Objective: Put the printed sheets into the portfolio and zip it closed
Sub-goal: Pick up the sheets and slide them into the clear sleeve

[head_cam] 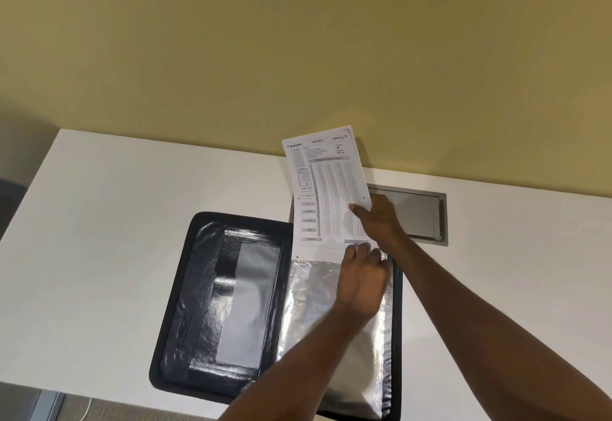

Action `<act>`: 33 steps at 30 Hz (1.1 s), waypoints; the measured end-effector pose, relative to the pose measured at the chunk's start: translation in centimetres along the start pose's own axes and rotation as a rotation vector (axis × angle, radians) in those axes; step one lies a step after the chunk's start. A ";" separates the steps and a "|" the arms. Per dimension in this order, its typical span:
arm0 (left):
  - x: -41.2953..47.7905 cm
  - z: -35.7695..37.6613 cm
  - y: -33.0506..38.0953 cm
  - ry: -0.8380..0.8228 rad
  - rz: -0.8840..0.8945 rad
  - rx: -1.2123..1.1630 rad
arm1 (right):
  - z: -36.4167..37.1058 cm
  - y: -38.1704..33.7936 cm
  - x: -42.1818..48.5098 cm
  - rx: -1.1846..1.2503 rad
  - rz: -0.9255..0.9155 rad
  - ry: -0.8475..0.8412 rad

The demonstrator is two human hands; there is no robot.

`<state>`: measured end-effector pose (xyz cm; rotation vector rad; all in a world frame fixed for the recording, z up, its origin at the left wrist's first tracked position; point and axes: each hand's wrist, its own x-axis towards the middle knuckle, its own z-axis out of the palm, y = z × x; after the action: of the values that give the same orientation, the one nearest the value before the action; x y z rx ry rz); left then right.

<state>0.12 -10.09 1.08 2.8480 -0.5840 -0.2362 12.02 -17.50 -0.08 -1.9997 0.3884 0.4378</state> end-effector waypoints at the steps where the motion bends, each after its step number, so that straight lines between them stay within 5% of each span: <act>1: 0.3 0.1 -0.1 -0.001 0.005 -0.008 | 0.0 0.2 -0.1 0.023 0.007 -0.004; 8: 1.5 1.4 -1.0 0.072 -0.018 -0.095 | -1.7 2.5 -1.1 0.240 0.120 -0.185; 16: 1.5 3.6 -1.4 0.118 0.008 -0.142 | -2.9 5.2 -1.3 0.029 0.220 -0.415; 26: 3.1 4.0 -0.7 0.072 -0.082 -0.146 | -4.4 3.6 2.6 0.247 0.262 -0.121; 33: 4.9 3.8 -1.1 0.122 -0.116 -0.151 | -6.1 4.2 3.2 0.150 0.291 -0.270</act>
<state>4.21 -11.80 -3.37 2.7288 -0.3604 -0.1189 13.80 -25.04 -2.24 -1.7160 0.5270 0.8265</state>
